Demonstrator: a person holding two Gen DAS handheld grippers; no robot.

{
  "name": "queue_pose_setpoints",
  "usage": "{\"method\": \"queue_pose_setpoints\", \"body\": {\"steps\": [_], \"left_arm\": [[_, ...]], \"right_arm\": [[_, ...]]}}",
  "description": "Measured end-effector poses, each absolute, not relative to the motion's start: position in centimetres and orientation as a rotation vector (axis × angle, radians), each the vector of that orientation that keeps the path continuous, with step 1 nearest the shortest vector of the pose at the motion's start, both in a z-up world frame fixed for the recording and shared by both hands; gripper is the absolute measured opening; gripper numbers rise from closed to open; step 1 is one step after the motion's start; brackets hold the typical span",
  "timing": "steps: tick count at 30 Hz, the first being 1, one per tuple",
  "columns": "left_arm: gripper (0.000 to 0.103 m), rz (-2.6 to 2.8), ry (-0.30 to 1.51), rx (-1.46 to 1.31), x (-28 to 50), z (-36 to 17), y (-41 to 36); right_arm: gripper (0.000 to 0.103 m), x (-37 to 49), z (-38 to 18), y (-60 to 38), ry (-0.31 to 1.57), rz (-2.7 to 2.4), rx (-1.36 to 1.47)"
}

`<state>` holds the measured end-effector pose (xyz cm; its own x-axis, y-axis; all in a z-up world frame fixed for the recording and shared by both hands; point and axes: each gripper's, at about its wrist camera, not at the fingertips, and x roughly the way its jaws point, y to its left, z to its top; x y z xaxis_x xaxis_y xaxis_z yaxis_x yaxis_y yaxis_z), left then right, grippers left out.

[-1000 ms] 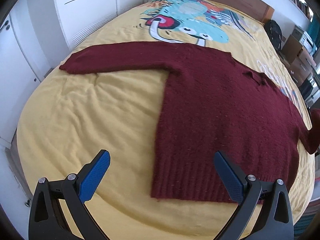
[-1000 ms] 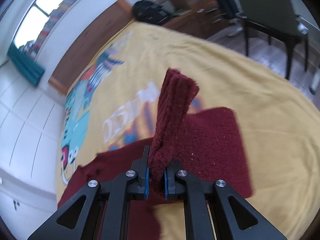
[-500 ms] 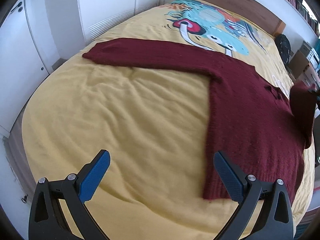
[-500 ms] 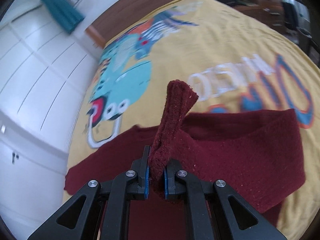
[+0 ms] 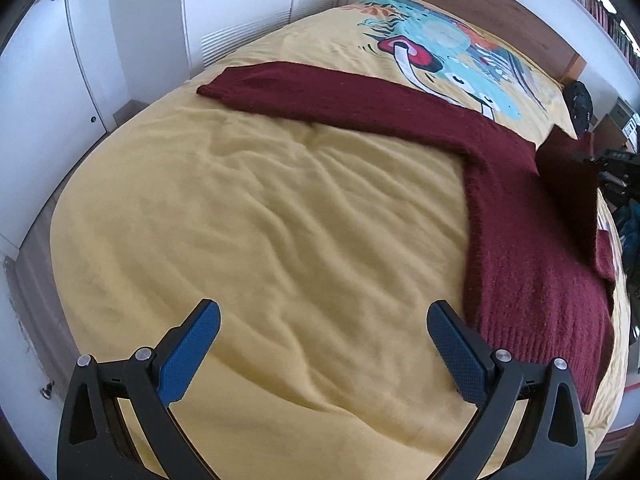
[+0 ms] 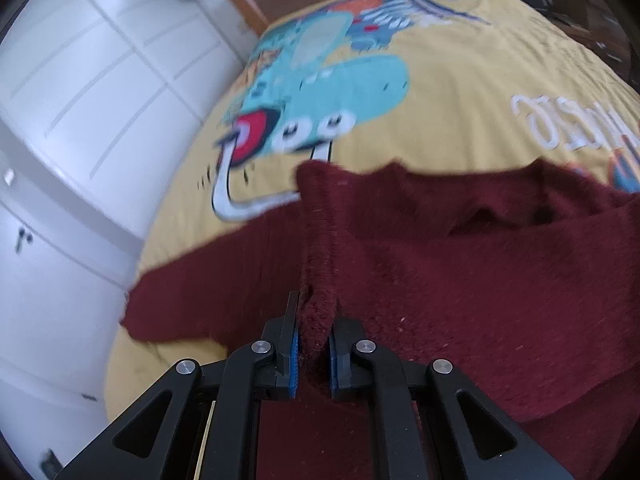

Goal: Fold small clothes
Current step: 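Carry the held sleeve across the sweater body and open the right gripper, then lift the open right gripper away from the folded sleeve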

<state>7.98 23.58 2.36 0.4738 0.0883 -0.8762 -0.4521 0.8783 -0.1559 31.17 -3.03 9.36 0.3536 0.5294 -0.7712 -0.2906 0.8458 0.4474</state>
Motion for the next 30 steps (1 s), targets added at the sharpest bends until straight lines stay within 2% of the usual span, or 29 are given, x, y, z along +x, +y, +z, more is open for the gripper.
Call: {"method": "queue_pose_setpoints", "body": {"steps": [6,9,11,13,17,25,30], "left_arm": [[0.102,0.343,1.041,-0.396,7.7,1.9,23.8],[0.102,0.344,1.049,-0.397,7.6,1.7,23.7],[0.102,0.347,1.055,-0.395,7.6,1.6,23.6],[0.102,0.346,1.058,-0.386,7.7,1.6,23.5],[0.102,0.347,1.052,-0.351,8.0,1.9,22.7],[0.102,0.322,1.011,-0.306,8.7,3.0,20.9],[0.102,0.291,1.015,-0.281,9.6,3.3,19.6]], "right_arm": [[0.015,29.4,4.8,0.4,1.162,0.525,0.076],[0.02,28.7,2.8,1.2,1.196,0.524,0.042],[0.03,28.0,1.9,1.5,1.209,0.537,0.046],[0.047,27.5,1.6,2.0,1.204,0.549,0.056],[0.055,26.6,1.6,3.3,1.196,0.571,0.036],[0.056,26.4,4.3,0.6,1.086,0.541,0.004],[0.056,27.1,2.8,-2.2,1.09,0.419,-0.059]]}}
